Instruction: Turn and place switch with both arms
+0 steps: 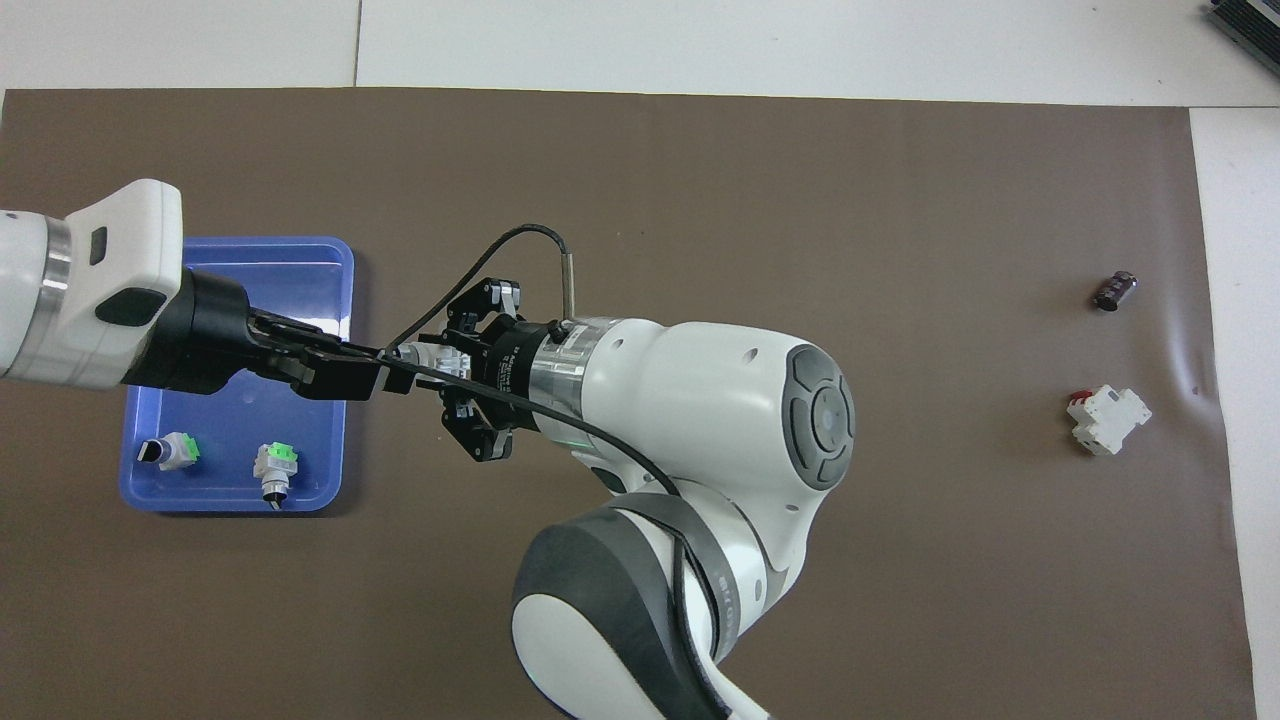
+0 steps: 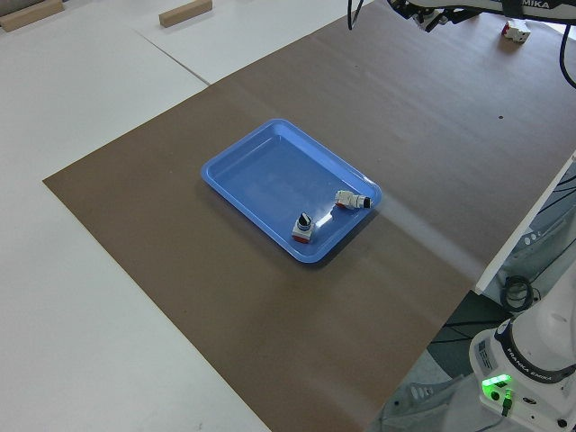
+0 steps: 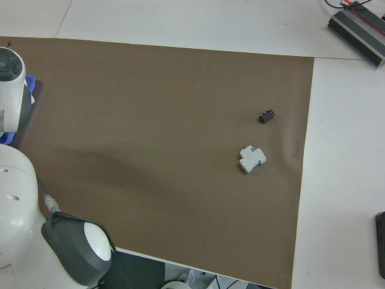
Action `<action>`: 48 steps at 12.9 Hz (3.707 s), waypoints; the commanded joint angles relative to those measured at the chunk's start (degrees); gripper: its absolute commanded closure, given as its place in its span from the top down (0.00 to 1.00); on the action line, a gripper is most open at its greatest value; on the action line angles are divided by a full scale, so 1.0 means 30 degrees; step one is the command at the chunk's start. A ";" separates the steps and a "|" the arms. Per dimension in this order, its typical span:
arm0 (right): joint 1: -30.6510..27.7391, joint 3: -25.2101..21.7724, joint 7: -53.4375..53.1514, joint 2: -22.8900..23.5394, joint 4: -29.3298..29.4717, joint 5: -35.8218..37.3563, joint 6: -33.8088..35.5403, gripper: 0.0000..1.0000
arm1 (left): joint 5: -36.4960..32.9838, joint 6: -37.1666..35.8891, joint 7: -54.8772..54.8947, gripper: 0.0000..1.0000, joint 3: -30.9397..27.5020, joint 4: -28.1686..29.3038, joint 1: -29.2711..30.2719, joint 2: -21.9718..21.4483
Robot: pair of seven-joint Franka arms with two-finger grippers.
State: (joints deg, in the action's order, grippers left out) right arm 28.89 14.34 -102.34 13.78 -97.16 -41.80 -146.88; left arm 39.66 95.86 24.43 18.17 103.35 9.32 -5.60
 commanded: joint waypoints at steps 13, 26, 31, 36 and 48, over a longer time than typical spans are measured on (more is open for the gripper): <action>-0.0108 0.0084 0.0069 0.0008 0.0013 0.0105 -0.0082 0.00 | 0.0431 0.1357 0.0294 0.46 -0.0228 0.0618 -0.0030 -0.0565; -0.0108 0.0084 0.0069 0.0008 0.0013 0.0105 -0.0082 0.00 | 0.0431 0.1767 0.0294 0.02 -0.0257 0.0588 -0.0059 -0.0507; -0.0137 0.0084 0.0069 0.0008 0.0013 0.0105 -0.0082 0.00 | 0.0431 0.1768 0.0147 0.00 -0.0316 0.0618 0.0466 -0.0536; -0.0137 0.0084 0.0069 0.0008 0.0013 0.0105 -0.0082 0.00 | 0.0431 0.1592 -0.0350 0.00 -0.0316 0.0588 0.1112 -0.0536; -0.0225 0.0084 0.0069 0.0008 0.0013 0.0105 0.0181 0.00 | 0.0343 0.0333 -1.5192 0.00 -0.0287 0.0588 0.0966 -0.0653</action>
State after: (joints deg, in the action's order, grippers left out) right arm 29.21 14.52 -102.34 15.00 -95.92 -41.80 -147.13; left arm 41.82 98.65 -14.46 17.78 104.01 11.00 -5.98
